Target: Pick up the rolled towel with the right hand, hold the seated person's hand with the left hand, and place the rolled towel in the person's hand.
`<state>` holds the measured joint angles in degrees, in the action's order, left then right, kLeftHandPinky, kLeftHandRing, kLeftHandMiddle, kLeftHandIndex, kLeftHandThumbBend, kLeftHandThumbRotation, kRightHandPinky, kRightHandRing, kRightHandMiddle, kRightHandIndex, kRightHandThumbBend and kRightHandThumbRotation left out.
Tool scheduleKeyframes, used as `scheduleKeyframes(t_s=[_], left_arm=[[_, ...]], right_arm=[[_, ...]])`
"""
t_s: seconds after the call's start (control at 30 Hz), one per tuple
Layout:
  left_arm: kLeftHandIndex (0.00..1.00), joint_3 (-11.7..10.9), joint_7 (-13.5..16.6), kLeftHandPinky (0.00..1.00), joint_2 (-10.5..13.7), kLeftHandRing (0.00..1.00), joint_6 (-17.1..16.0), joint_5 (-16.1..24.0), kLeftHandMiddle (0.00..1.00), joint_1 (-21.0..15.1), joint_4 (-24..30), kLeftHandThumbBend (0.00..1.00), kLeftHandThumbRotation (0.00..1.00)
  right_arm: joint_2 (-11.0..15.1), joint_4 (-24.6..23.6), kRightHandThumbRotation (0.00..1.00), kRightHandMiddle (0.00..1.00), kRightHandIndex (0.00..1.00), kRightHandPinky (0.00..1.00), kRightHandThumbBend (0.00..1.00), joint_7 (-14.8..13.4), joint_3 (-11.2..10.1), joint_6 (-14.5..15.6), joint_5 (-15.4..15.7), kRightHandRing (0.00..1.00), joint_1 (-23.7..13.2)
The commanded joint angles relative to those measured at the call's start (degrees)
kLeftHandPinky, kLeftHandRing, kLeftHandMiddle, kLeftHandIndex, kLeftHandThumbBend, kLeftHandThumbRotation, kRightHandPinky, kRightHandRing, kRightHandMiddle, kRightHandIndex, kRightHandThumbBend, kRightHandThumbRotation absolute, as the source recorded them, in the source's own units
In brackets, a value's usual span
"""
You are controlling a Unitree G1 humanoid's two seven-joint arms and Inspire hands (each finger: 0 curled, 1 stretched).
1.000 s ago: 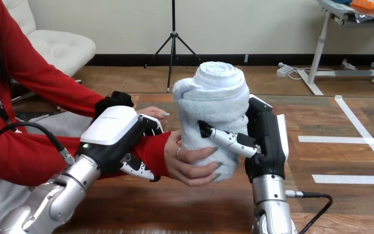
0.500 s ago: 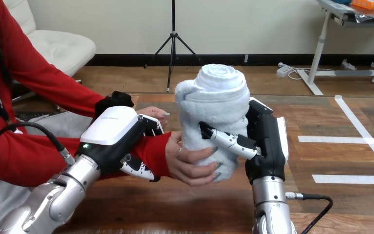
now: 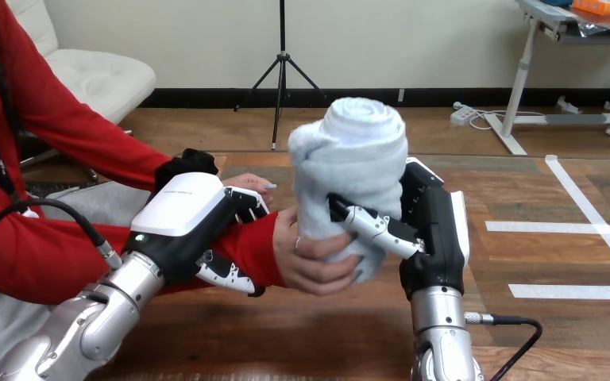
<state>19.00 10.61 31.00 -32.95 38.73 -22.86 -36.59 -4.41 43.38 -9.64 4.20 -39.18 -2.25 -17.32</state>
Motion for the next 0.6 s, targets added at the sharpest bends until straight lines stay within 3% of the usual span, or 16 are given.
scheduleKeyframes(t_s=[0.0,0.37,0.57], left_arm=[[0.65,-1.91,1.40,0.55,0.13,0.59,-0.70,-0.98,0.63,-4.31,2.34,0.96,0.29],[0.81,-2.11,-0.76,0.64,0.68,0.71,-0.40,-1.92,0.77,-2.93,4.33,1.00,0.37],[0.86,-2.31,-0.69,0.74,1.03,0.80,-0.31,-1.36,0.83,-1.95,5.88,1.00,0.40]], right_arm=[[-3.71,-0.47,0.23,0.69,0.71,0.57,0.95,1.06,-0.84,0.35,-0.81,0.64,-3.61],[-3.18,-0.72,0.33,0.77,0.79,0.69,1.00,1.65,-1.43,1.46,-0.83,0.74,-3.69],[-2.89,-0.99,0.37,0.78,0.82,0.73,1.00,2.15,-1.75,1.96,-0.98,0.77,-3.56]])
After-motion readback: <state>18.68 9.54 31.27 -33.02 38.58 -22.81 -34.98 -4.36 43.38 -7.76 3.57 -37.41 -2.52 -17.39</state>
